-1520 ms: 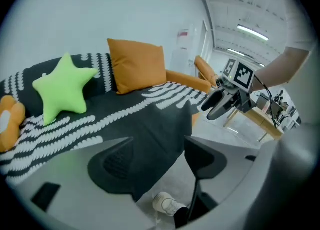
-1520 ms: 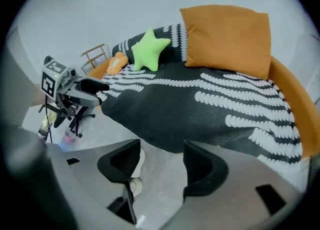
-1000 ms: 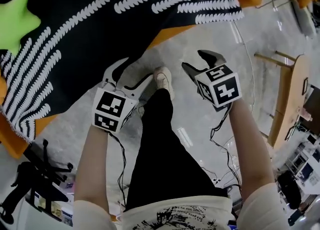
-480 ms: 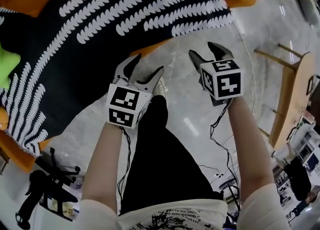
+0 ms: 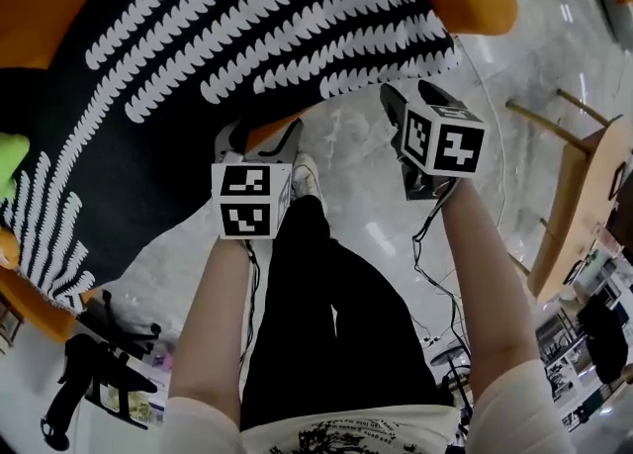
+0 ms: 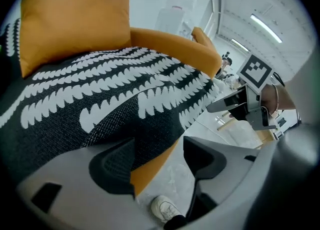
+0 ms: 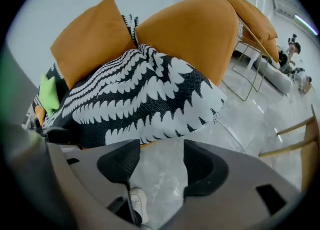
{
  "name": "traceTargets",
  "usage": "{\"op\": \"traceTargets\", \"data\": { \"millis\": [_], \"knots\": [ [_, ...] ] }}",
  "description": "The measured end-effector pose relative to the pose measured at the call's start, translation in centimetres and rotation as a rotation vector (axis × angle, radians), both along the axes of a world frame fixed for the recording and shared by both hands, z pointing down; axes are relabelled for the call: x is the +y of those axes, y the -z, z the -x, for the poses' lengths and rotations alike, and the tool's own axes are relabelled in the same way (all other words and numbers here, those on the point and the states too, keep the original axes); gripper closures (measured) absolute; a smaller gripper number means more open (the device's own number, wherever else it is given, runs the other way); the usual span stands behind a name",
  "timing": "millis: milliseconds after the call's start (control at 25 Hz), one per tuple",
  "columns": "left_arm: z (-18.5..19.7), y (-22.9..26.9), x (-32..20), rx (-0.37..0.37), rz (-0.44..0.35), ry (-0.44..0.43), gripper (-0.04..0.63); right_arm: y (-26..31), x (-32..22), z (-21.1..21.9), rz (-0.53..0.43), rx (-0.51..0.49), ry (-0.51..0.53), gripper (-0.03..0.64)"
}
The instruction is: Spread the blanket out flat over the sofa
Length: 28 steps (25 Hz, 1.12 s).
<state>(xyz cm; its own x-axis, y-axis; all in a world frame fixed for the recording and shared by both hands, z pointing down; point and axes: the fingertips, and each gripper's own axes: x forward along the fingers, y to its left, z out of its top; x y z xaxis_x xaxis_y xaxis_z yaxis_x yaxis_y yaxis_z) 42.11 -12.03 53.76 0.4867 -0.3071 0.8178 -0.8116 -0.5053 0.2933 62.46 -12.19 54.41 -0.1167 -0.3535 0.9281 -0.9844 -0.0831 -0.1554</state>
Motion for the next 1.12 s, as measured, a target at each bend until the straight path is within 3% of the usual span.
{"op": "traceTargets", "data": {
  "millis": [160,280,360,600,800,960,1120],
  "knots": [
    [0.5,-1.0,-0.7,-0.071,-0.033,0.047,0.301,0.0,-0.8,-0.6,-0.016,-0.017,-0.054,0.366],
    [0.9,-2.3,-1.4,-0.167,-0.1,0.072,0.403,-1.6,-1.5,-1.2,-0.023,-0.035,-0.05,0.396],
    [1.0,-2.6,-1.7,-0.196,-0.11,0.076,0.439,-2.1,-1.8,-1.3,-0.022,-0.043,-0.032,0.443],
    [0.5,-4.1,-1.6,-0.23,-0.057,0.107,0.461,-2.0,-2.4,-0.4,-0.029,-0.073,0.12,0.574],
    [1.1,-3.6,-1.9,-0.193,-0.018,0.102,0.556,-1.1,-3.5,1.4,-0.046,-0.082,0.218,0.591],
    [1.6,-2.1,-1.4,-0.167,0.013,0.134,0.56,0.4,-3.2,2.0,-0.02,-0.082,0.254,0.592],
    [-1.0,-4.1,0.3,-0.136,0.085,0.133,0.56,-1.8,-2.2,-0.8,0.019,-0.066,0.247,0.594]
  ]
}}
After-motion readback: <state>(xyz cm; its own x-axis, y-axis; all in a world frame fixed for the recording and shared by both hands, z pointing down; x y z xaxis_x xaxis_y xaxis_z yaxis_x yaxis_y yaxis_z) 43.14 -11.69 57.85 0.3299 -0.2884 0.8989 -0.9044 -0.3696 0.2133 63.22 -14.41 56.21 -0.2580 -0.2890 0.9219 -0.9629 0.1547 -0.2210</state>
